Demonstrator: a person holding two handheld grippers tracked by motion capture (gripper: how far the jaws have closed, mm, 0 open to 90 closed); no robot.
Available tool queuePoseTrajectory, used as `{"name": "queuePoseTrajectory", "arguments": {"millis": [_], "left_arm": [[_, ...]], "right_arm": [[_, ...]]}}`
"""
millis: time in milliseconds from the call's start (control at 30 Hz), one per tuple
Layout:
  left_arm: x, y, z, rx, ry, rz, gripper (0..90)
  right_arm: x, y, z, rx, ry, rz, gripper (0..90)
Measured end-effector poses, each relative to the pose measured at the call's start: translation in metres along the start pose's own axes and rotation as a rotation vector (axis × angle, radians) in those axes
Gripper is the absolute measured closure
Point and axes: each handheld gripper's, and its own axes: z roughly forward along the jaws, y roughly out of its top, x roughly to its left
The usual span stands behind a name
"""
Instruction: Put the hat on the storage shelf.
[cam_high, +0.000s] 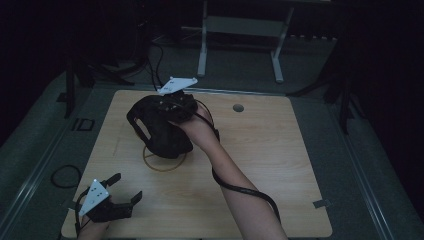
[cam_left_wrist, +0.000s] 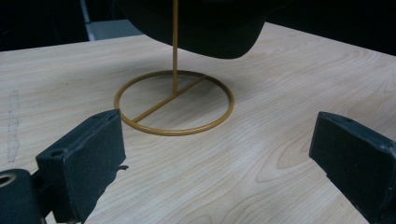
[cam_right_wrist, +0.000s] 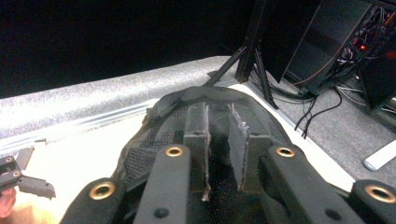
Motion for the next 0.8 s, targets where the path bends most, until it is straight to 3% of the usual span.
{"name": "queuePoseTrajectory", "arguments": {"millis": [133,433,800], "left_arm": [[-0.001,0.0,0.0,0.001,-0.004,0.001,3.8],[-0.002,-0.001,0.0,0.001,-0.006,-0.002,3.8],[-0.003,-0.002,0.002,0.006,-0.012,-0.004,3.8]], "right_arm": [[-0.001,-0.002,0.001,-0.011,0.012,0.018,71.3],[-0.001,-0.001,0.0,0.001,-0.001,0.006,69.9],[-0.004,-0.007,-0.021,-0.026,-0.012,0.009,62.6]]}}
